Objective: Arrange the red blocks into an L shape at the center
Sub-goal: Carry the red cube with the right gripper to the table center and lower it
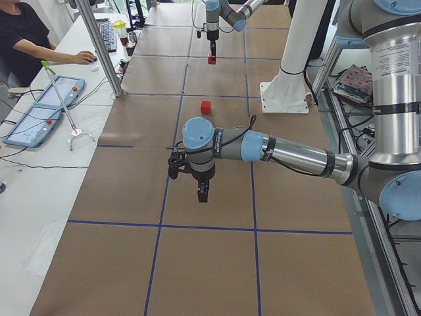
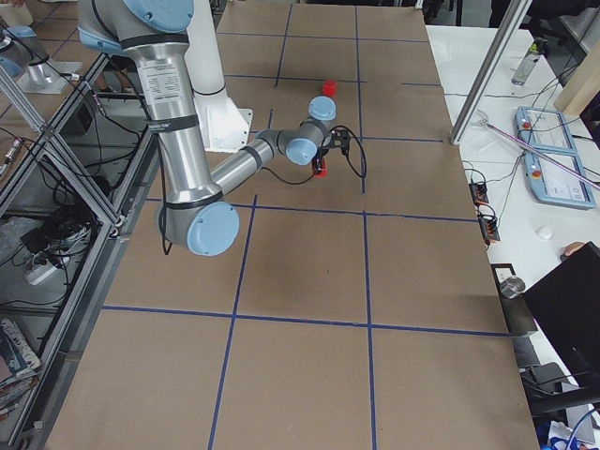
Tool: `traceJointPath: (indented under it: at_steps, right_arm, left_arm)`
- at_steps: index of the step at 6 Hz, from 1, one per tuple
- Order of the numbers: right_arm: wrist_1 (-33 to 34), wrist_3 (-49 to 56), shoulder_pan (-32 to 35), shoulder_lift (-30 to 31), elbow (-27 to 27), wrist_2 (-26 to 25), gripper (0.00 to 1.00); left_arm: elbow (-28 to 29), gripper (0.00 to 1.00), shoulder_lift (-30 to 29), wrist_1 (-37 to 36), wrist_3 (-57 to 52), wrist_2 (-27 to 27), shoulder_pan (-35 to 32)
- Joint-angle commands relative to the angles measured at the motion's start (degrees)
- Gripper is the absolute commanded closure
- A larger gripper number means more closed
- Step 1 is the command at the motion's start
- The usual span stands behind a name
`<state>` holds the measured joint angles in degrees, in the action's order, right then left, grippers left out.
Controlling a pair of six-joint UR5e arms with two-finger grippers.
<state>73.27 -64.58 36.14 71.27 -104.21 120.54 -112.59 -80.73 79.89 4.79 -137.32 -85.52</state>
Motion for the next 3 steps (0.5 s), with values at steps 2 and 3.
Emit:
traceJointPath:
  at_steps: [2,3]
  right_arm:
    - [11.8,-10.9,-9.2,-18.6,6.5,-8.7,1.0]
    - [11.6,-10.9,-9.2,-23.2,13.7,-8.8,1.0]
  left_arm:
    - [-0.1,0.0,0.0,0.2,0.0,-0.4,0.0]
    - [-0.2,0.0,0.0,0.4,0.0,-0.5,0.0]
